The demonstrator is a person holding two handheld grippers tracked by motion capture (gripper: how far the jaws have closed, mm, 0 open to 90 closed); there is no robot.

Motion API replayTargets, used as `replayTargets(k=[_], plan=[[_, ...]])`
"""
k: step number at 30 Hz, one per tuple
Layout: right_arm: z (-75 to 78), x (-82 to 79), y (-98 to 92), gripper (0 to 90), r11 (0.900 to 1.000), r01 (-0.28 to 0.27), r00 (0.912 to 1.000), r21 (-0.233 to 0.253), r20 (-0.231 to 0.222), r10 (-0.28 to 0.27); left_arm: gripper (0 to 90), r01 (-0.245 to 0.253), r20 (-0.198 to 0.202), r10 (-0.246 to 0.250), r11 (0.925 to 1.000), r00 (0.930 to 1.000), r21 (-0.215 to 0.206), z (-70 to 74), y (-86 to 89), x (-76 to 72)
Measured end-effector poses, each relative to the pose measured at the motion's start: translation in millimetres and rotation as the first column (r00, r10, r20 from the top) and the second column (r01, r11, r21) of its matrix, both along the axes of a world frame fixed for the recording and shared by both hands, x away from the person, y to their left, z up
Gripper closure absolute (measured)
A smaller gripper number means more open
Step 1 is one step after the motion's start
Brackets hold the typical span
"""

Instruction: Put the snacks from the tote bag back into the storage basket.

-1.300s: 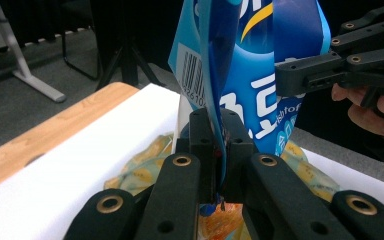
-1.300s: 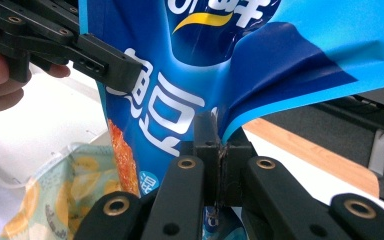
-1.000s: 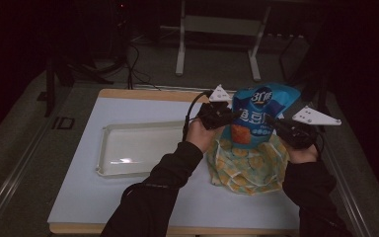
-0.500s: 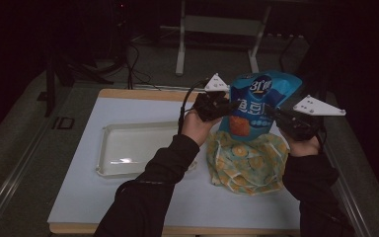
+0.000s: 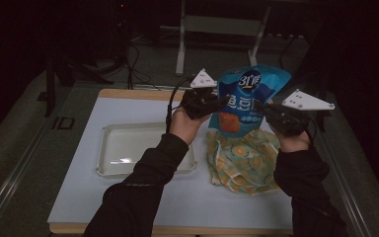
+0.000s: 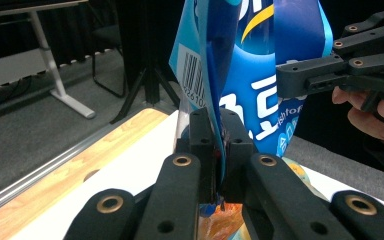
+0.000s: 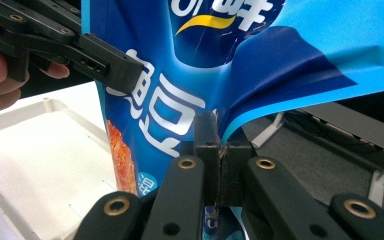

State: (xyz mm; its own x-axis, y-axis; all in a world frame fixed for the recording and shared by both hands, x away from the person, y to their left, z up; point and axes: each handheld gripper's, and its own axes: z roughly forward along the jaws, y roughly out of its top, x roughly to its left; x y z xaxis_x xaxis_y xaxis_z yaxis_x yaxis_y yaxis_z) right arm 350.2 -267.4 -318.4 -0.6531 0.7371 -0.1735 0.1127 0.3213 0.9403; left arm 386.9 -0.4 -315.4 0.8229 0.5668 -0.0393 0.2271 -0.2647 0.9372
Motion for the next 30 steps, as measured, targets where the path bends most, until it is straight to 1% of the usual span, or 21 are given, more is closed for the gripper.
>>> replayTargets(k=[1,4,5,6,7,8,9,11,13,14,15,18,20,22,23,24,25,26,29,30], plan=[[0.7,0.0,6.6,89.2,1.000,-0.008,1.0000,-0.005,0.004,0.008,88.3,-0.009,-0.001,0.009,1.0000,1.0000,0.000,1.2,6.0,-1.8],[1.4,0.1,10.5,89.2,1.000,-0.015,0.9999,-0.003,0.004,0.015,88.3,-0.015,0.001,0.015,0.9999,0.9999,0.004,2.6,10.6,-3.4],[2.4,0.3,15.7,89.2,1.000,-0.022,0.9997,-0.004,0.007,0.022,88.3,-0.023,0.000,0.023,0.9997,0.9997,0.004,4.2,15.3,-4.7],[2.8,0.2,17.5,89.2,1.000,-0.024,0.9997,-0.004,0.007,0.024,88.3,-0.023,0.000,0.023,0.9997,0.9997,0.004,4.2,15.3,-4.7],[3.4,0.5,19.7,89.2,1.000,-0.028,0.9996,-0.004,0.009,0.028,88.3,-0.031,0.000,0.031,0.9995,0.9995,0.004,5.4,19.8,-6.5],[3.9,0.6,22.2,89.2,1.000,-0.030,0.9995,-0.003,0.010,0.030,88.3,-0.031,0.000,0.031,0.9995,0.9995,0.004,5.4,19.8,-6.5],[3.9,0.6,22.2,89.2,1.000,-0.030,0.9995,-0.003,0.010,0.030,88.3,-0.034,-0.001,0.034,0.9994,0.9994,0.001,5.7,22.1,-7.1],[4.9,1.1,29.0,89.2,0.999,-0.038,0.9992,-0.003,0.013,0.038,88.3,-0.048,0.000,0.048,0.9988,0.9989,-0.007,5.7,28.6,-8.8],[5.2,1.3,31.4,89.2,0.999,-0.039,0.9992,-0.004,0.011,0.039,88.3,-0.050,0.000,0.050,0.9987,0.9987,-0.005,5.8,31.1,-9.3],[5.7,2.0,35.8,89.2,0.999,-0.048,0.9988,-0.007,0.014,0.048,88.3,-0.056,-0.002,0.056,0.9984,0.9984,-0.005,6.4,35.8,-10.6],[5.9,2.1,38.0,89.2,0.999,-0.051,0.9986,-0.006,0.013,0.051,88.3,-0.056,-0.002,0.056,0.9984,0.9984,-0.005,6.4,35.8,-10.6],[6.5,2.6,44.7,89.1,0.998,-0.062,0.9980,-0.006,0.013,0.062,88.3,-0.068,-0.002,0.068,0.9976,0.9977,-0.005,7.5,45.0,-13.6],[7.0,2.9,49.4,89.2,0.998,-0.068,0.9976,-0.011,0.013,0.069,88.4,-0.071,-0.002,0.071,0.9975,0.9975,-0.004,7.6,47.3,-14.4],[6.9,3.5,53.9,89.2,0.997,-0.079,0.9968,-0.009,0.013,0.079,88.4,-0.079,-0.003,0.079,0.9968,0.9968,-0.002,7.7,55.1,-16.9],[6.9,3.5,53.9,89.2,0.997,-0.079,0.9968,-0.009,0.013,0.079,88.4,-0.079,-0.003,0.079,0.9968,0.9968,-0.002,7.7,55.1,-16.9],[6.8,3.6,59.0,89.2,0.996,-0.086,0.9962,-0.010,0.012,0.086,88.4,-0.087,0.001,0.087,0.9962,0.9962,0.002,7.8,60.1,-18.5],[6.7,3.7,61.5,89.2,0.996,-0.091,0.9958,-0.011,0.013,0.091,88.4,-0.087,0.001,0.087,0.9962,0.9962,0.002,7.8,60.1,-18.5],[6.7,3.6,64.0,89.2,0.996,-0.093,0.9956,-0.010,0.012,0.093,88.4,-0.094,-0.002,0.094,0.9956,0.9956,0.002,8.3,65.2,-20.3],[6.7,3.7,69.1,89.2,0.995,-0.100,0.9949,-0.008,0.014,0.100,88.4,-0.100,0.001,0.100,0.9950,0.9950,0.003,8.7,70.2,-22.3],[6.8,3.9,73.8,89.2,0.994,-0.109,0.9939,-0.012,0.016,0.109,88.4,-0.108,0.000,0.108,0.9941,0.9941,0.004,8.7,75.1,-23.8]])
